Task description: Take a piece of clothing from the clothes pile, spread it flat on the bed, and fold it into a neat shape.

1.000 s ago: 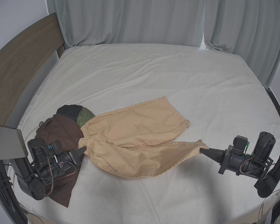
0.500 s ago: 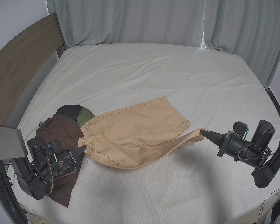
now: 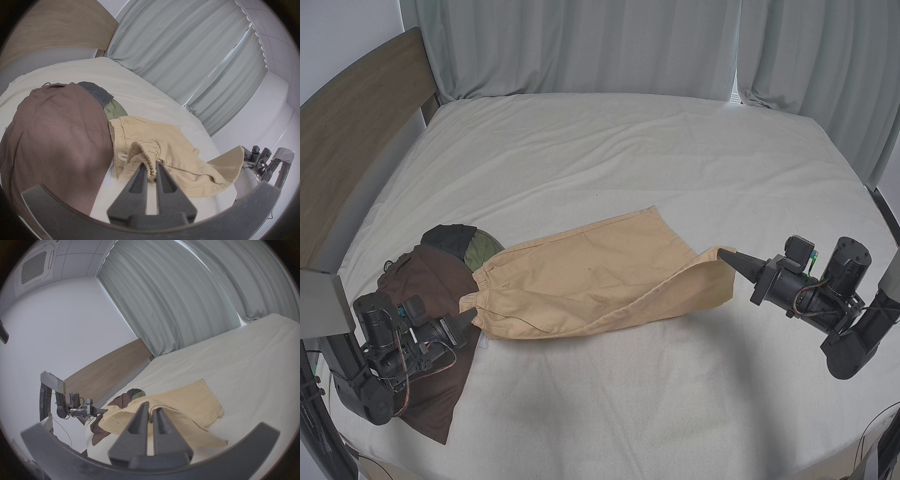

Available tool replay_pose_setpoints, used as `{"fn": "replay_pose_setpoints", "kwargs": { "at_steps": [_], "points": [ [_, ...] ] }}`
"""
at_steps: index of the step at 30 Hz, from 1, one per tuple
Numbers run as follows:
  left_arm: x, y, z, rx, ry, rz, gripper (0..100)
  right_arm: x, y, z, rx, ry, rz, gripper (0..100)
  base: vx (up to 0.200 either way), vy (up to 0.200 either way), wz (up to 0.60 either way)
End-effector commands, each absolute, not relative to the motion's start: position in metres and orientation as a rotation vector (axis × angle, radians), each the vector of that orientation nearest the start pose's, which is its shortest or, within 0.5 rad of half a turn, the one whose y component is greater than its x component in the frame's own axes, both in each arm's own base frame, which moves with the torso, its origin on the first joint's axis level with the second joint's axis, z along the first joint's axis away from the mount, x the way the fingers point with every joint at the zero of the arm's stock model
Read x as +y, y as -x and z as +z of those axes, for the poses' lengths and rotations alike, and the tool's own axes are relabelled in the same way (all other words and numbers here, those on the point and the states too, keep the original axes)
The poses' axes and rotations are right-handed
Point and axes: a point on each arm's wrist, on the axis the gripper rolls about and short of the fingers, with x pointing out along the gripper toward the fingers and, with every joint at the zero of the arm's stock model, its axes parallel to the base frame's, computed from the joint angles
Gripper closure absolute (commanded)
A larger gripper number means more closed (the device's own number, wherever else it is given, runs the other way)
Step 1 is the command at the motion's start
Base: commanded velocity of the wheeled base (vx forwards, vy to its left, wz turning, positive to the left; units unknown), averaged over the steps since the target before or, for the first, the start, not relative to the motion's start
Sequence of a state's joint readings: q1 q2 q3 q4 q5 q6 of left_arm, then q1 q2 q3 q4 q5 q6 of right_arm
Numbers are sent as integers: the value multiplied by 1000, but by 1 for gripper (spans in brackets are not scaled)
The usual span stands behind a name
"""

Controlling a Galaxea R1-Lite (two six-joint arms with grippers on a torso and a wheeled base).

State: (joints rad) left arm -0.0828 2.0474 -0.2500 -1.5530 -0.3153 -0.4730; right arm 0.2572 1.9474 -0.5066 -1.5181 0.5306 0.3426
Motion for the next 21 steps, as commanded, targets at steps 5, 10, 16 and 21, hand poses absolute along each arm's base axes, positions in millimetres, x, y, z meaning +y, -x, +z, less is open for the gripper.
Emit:
{"fn": "replay_pose_setpoints", "kwargs": {
  "at_steps": [5,10,16,21],
  "points": [
    [-27,-264,71,281,516,-342,100,96,-330,115,31,-328,793,100,0,0,0],
    [-27,-263,72,280,527,-341,100,100,-343,119,0,-338,804,100,0,0,0],
    [-27,-264,70,287,529,-337,100,103,-356,125,-2,-367,812,100,0,0,0],
    [-27,-267,69,290,554,-333,100,105,-368,125,-9,-367,809,100,0,0,0]
  ]
}}
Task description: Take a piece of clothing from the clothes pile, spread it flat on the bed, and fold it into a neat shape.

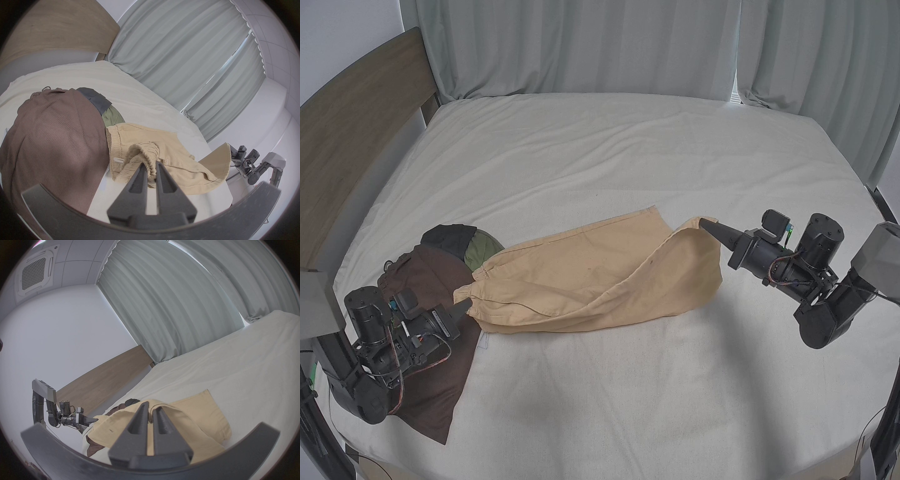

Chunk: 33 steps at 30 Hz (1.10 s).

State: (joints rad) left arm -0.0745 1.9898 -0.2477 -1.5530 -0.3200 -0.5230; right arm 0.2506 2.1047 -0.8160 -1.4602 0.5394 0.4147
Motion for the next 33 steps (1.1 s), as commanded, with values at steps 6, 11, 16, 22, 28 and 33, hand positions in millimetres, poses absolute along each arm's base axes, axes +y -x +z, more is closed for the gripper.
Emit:
{"fn": "replay_pose_setpoints", "kwargs": {
  "at_steps": [6,11,16,22,28,33],
  "points": [
    [-29,-272,64,308,585,-327,100,106,-380,131,-13,-367,803,100,0,0,0],
    [-29,-278,58,321,610,-319,100,104,-390,134,-18,-366,793,100,0,0,0],
    [-29,-279,56,333,635,-314,100,101,-399,131,-9,-367,781,100,0,0,0],
    [-29,-286,47,351,644,-303,100,105,-413,130,-26,-364,785,100,0,0,0],
    [-27,-294,43,337,648,-261,100,108,-429,122,-25,-365,784,100,0,0,0],
    [-28,-298,43,330,671,-259,100,109,-439,128,-34,-363,782,100,0,0,0]
  ]
}}
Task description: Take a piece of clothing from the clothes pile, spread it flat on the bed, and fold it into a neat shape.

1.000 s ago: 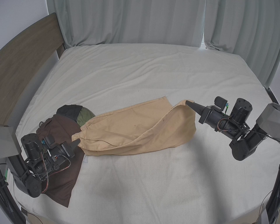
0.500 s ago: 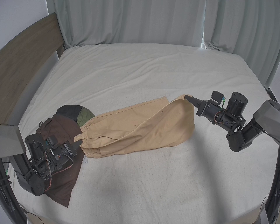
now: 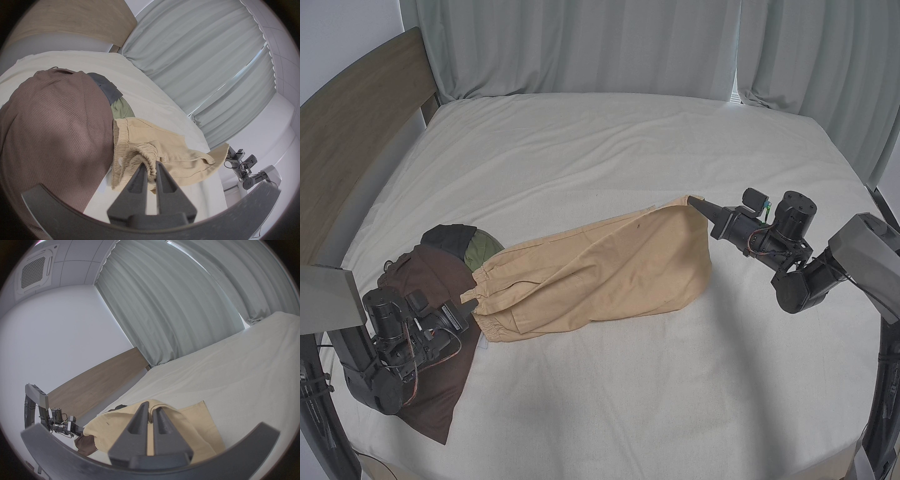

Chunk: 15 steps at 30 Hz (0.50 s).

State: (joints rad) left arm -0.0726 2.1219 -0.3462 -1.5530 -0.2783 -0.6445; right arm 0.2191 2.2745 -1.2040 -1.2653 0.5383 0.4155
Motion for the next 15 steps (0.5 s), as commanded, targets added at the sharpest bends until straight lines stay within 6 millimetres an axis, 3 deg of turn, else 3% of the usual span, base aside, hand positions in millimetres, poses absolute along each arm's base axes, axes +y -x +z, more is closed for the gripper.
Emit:
{"fn": "replay_pose_setpoints", "kwargs": {
  "at_steps": [1,11,15],
  "points": [
    [-28,-300,44,324,674,-261,100,110,-441,131,-39,-362,785,100,0,0,0],
    [-27,-313,37,298,674,-212,100,113,-458,140,-44,-362,782,100,0,0,0],
    [-27,-317,36,292,677,-207,100,115,-463,135,-24,-365,780,100,0,0,0]
  ]
}}
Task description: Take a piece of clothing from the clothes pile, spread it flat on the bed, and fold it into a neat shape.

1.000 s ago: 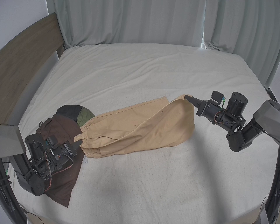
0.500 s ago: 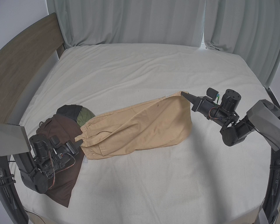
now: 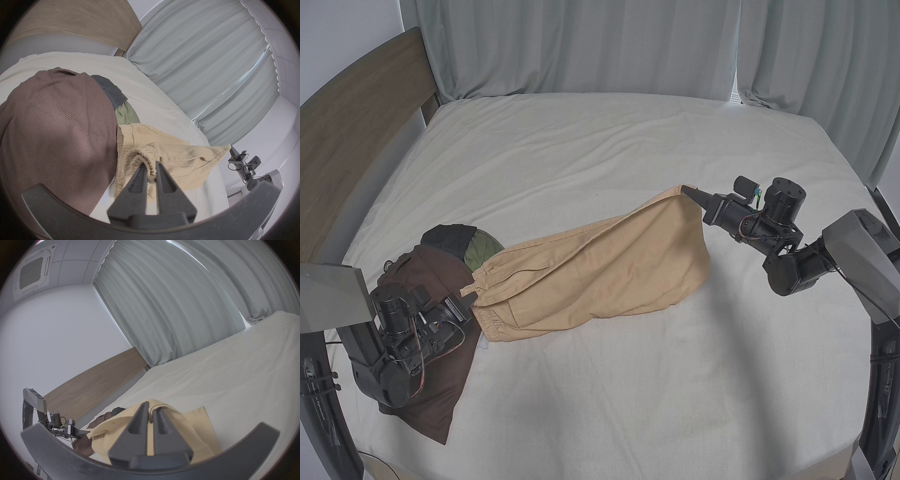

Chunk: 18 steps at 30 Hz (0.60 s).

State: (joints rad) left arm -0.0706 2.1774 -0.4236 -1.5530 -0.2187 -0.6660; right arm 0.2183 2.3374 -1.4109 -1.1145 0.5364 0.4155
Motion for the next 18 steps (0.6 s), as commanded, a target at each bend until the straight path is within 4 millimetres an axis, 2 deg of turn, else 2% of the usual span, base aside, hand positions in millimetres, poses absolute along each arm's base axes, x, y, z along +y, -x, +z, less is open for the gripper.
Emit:
{"fn": "replay_pose_setpoints", "kwargs": {
  "at_steps": [1,11,18],
  "points": [
    [-27,-317,36,291,678,-207,100,115,-464,134,-22,-365,780,100,0,0,0],
    [-28,-329,32,277,695,-197,100,117,-481,125,1,-369,769,100,0,0,0],
    [-30,-344,27,250,693,-196,100,120,-494,110,14,-369,765,100,0,0,0]
  ]
}}
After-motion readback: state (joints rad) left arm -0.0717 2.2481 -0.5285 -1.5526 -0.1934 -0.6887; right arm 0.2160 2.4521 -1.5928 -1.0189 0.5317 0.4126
